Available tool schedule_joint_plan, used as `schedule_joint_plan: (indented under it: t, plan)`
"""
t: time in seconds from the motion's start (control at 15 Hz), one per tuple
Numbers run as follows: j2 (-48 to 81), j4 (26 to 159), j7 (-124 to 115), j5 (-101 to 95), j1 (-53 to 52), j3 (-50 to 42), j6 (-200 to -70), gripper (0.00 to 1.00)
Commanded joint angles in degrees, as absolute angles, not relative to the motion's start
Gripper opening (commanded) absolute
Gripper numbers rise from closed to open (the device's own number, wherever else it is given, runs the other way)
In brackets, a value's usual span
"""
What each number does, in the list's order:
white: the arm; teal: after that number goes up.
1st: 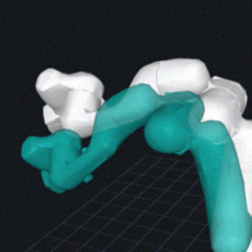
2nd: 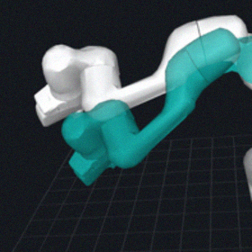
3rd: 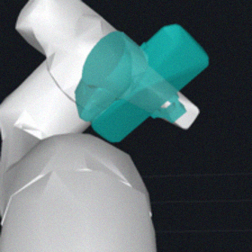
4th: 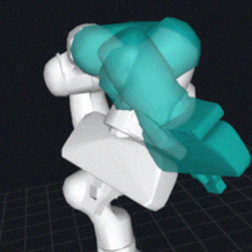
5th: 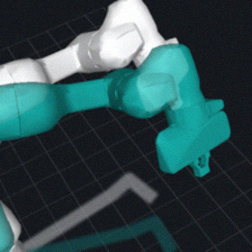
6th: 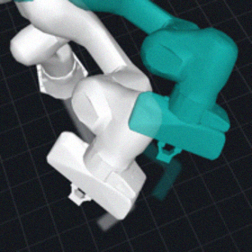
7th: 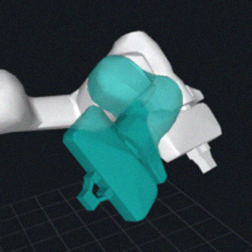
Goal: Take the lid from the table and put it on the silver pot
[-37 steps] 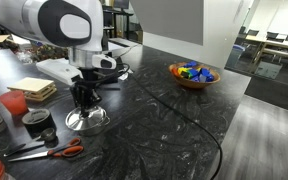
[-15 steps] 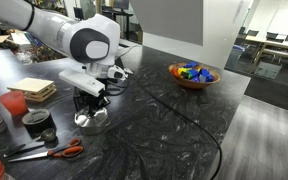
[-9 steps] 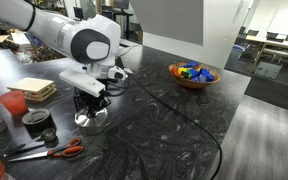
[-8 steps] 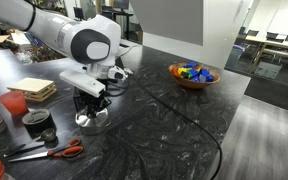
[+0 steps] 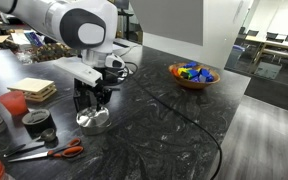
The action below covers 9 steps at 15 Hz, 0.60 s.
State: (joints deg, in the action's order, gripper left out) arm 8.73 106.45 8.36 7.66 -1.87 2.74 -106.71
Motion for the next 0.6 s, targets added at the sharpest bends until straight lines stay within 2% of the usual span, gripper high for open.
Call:
schedule_joint_plan:
  t: [0.0, 0.53]
  plan:
    - [2.57, 110.58, 10.04, 9.19, -1.47, 2.79, -105.71, 1.00]
    - [1.17, 111.23, 8.74, 8.63, -1.94, 2.47, -104.23, 1.00]
